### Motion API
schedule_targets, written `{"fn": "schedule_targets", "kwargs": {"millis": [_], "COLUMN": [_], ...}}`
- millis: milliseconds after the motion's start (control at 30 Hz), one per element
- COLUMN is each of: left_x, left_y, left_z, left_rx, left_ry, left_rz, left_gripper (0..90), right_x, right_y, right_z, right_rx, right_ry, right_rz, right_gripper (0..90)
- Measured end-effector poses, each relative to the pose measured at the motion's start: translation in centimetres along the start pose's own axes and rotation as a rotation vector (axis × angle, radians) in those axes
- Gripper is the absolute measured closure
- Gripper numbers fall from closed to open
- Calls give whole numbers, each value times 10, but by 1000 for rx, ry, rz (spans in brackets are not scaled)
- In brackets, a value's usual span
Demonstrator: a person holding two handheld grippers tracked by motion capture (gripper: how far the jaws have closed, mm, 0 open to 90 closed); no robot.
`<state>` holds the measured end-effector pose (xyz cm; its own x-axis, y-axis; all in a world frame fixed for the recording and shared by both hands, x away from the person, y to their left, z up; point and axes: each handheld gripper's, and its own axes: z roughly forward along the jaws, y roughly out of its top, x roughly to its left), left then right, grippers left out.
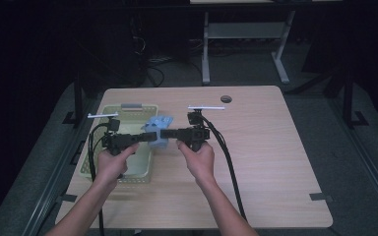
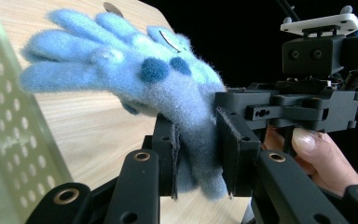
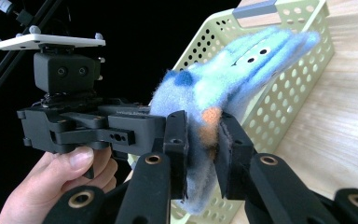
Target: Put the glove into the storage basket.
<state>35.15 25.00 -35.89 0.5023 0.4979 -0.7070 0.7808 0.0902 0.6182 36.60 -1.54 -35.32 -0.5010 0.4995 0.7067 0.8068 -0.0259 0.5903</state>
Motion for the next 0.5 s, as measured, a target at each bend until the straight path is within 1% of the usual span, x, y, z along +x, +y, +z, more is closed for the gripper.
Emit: {"fn": "schedule_targets", "kwargs": {"millis": [33,133,267,467,500], "left_x": [0,2,5,12,14], "left_y": [0,0,0,-2,-2], "left_z": [-1,-5,-9,-19,-23], "left_rx": [-3,-8,-11,-24,-24], "left_ry": [3,8,14,17,21], "left_rz": [-4,-1,-8,-16,-18], "left_gripper": [696,696,696,696,696], "right_x": [0,2,3,7,7], "right_y": [1,1,2,2,2], "right_z": [3,6,12,24,26], "right_rx": [6,8,12,18,22], "right_ry": [2,6,10,24,24], "right_rz": [2,0,-4,-3,-3], "right_gripper": [759,758,759,758,759]}}
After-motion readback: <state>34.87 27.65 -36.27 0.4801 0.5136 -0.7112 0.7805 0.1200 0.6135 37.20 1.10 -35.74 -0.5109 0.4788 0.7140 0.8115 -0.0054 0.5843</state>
